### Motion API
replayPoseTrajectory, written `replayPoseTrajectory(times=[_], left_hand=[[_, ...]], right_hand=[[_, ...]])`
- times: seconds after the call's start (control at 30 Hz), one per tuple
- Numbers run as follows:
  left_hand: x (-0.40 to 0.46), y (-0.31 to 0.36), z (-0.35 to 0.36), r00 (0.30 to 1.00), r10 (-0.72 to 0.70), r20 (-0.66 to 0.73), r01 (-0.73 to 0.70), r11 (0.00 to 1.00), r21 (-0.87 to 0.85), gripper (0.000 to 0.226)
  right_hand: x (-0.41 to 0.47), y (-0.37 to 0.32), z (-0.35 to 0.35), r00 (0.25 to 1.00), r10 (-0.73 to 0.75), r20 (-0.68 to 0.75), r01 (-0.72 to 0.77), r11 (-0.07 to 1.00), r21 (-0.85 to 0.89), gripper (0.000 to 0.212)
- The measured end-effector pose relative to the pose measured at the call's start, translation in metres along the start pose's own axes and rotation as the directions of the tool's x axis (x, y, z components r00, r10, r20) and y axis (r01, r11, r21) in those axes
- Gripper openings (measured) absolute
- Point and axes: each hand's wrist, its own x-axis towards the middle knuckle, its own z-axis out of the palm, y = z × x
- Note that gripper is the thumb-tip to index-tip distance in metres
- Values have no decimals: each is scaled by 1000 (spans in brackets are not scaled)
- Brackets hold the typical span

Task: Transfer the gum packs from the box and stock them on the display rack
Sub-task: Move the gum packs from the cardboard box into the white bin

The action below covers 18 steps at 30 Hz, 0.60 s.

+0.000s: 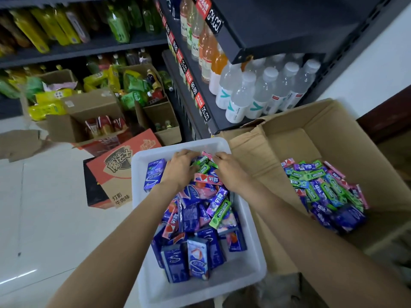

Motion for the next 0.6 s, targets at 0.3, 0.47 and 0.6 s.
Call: replayPoseTrajectory(times=[0.3, 0.47, 0.6], left_hand=[[-6, 66, -1, 981, 103, -164, -132, 975, -180, 25], [-4, 136, 19, 968, 176, -179, -225, 922, -315, 29], [1, 168, 48, 994, 65, -83, -94, 904, -418, 74]], right_hand=[[-51, 31, -70, 924, 145, -353, 14, 912, 409, 29], [-82, 94, -93, 853, 284, -438, -51, 880, 472, 27], [-87, 154, -90, 891, 311, -331, -148, 887, 437, 33]])
